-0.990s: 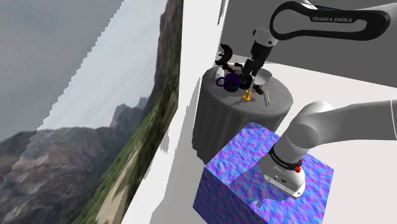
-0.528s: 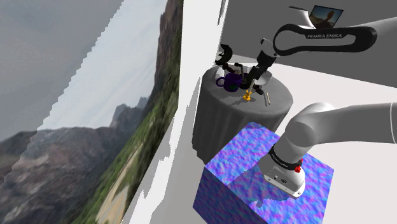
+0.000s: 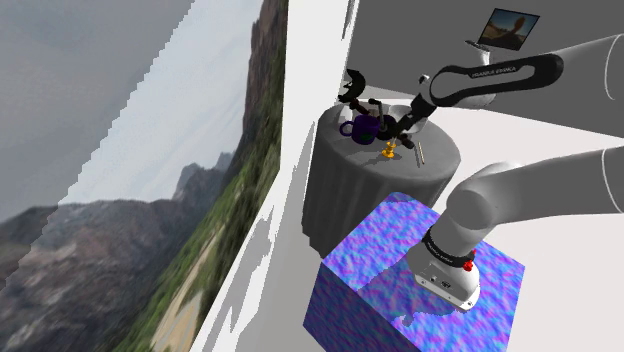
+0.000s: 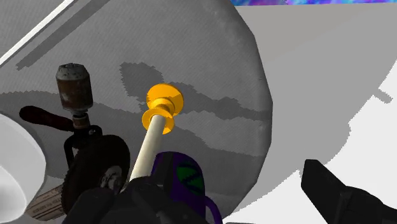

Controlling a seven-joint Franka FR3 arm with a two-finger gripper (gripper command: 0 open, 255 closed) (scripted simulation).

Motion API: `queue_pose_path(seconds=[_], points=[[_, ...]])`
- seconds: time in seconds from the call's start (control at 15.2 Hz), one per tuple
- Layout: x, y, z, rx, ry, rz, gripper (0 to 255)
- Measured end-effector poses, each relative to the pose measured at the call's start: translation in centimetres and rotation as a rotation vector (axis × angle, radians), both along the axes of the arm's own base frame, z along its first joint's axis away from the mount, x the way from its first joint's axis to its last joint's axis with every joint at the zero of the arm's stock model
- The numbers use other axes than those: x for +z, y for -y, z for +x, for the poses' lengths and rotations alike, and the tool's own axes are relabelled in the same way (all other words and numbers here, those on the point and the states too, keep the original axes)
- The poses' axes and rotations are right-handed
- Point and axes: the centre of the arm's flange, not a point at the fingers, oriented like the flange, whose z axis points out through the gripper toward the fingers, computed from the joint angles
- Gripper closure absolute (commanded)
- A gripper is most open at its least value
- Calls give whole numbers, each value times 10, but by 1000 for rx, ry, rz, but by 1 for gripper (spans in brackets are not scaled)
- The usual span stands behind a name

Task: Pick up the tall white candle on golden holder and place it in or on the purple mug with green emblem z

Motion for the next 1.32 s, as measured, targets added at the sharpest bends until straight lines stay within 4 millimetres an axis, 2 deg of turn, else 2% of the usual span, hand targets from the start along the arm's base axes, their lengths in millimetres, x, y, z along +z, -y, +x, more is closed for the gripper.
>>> queue_pose_path(seconds=[0.4, 0.92, 1.32], points=[[-43, 64, -3, -12, 106, -14, 0], [-81, 75, 8, -14, 120, -19, 0], [-85, 74, 10, -14, 120, -21, 0]])
